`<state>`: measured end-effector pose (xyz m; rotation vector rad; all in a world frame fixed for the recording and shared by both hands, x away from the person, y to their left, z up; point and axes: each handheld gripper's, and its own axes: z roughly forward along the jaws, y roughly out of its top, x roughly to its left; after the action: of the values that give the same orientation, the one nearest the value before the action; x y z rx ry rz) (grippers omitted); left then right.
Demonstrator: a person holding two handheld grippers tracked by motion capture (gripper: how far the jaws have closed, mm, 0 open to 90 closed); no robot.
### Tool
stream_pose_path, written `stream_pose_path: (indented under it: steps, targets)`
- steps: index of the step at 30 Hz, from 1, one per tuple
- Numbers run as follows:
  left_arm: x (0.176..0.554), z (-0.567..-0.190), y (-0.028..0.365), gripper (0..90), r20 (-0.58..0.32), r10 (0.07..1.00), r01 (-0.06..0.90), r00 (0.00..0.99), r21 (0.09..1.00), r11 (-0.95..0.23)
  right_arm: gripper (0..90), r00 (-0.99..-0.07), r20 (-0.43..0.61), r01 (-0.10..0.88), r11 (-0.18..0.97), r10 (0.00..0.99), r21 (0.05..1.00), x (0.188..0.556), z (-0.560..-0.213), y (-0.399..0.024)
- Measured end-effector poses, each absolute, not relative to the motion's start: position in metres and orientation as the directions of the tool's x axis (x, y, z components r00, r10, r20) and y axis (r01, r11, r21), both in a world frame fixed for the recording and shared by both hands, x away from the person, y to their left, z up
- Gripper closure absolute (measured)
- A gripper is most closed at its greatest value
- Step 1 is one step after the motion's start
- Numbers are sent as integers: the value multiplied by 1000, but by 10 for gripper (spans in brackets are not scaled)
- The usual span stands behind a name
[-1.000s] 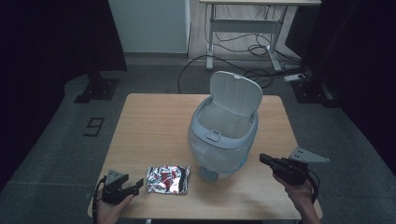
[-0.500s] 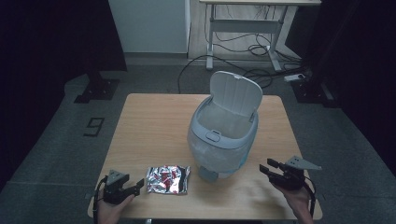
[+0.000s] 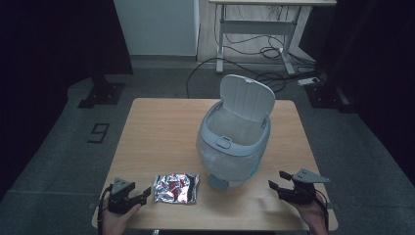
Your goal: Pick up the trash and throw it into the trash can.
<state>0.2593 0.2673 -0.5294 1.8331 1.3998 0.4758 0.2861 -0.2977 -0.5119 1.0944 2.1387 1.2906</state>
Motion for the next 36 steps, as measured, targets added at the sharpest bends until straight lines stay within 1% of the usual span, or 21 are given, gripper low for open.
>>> stream_pose_path:
  steps: [5,8,13,15,20,25,30,33,36]
  targets:
    - [259,-528,266,291,-149,932,641,331,760,-106,374,-602,66,421,246,796,873,287,-514,-299]
    - [259,-526,265,290,-151,930,637,334,763,-105,378,-597,54,401,239,800,884,286,-517,-301]
    - [263,-526,262,288,-146,928,637,342,762,-114,378,-610,62,384,226,790,895,286,-520,-303]
    - [265,-526,259,289,-145,927,638,347,761,-120,408,-622,69,390,233,780,891,286,-521,-302]
    - [275,-525,250,290,-138,919,636,369,759,-141,397,-630,84,428,255,772,867,288,-526,-300]
    - [284,-526,238,291,-128,907,639,401,748,-177,398,-633,63,423,277,771,863,288,-527,-299]
    - [291,-531,228,294,-115,909,651,401,734,-195,399,-620,46,419,281,783,863,287,-528,-302]
    - [292,-535,226,312,-103,911,657,399,725,-206,402,-620,40,413,283,784,866,286,-527,-302]
    - [291,-538,224,353,-94,917,660,388,723,-205,402,-618,33,405,283,785,870,285,-526,-302]
